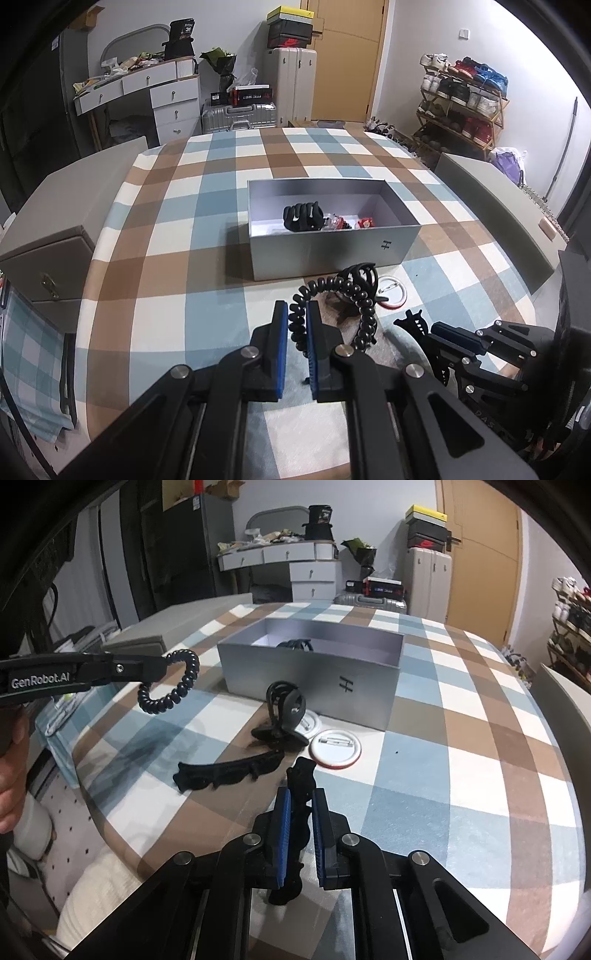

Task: Organize jewelry
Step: 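Carry the hair tie and clip into the silver box and open both grippers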

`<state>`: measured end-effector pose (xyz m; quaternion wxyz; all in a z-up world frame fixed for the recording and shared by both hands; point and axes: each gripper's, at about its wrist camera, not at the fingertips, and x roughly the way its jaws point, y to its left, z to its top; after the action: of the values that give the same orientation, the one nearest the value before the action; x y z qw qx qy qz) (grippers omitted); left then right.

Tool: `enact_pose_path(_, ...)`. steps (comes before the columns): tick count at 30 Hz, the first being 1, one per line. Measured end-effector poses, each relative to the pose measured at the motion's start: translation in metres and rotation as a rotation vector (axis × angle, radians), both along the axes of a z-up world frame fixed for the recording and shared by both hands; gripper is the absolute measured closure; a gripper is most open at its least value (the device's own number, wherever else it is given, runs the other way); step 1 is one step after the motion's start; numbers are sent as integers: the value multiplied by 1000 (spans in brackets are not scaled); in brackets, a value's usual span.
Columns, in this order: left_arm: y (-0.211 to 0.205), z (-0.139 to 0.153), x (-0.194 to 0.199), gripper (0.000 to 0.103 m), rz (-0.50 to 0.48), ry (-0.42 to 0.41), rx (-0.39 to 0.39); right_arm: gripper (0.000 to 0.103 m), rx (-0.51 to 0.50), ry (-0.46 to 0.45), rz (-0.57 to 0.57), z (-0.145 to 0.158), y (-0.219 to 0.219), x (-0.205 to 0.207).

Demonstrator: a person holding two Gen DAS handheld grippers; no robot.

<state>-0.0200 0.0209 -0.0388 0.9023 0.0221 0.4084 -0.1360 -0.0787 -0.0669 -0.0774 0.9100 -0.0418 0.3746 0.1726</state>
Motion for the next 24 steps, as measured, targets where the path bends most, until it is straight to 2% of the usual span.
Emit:
enact_pose_path(4,-2,3,4,98,10,-7,-10,92,16,-6,-22,8,-7,-2)
enact_pose_path(12,-5,13,21,98,11,-27,-47,92,98,-124,-7,64,-16,-9)
enact_pose_path(18,-7,17,47,98,27,-43,-59,92,152,-168,35,92,-13,30)
enact_pose_path(24,-10,16,71,98,18,-45,-71,92,236,-139,68,94,-16,80)
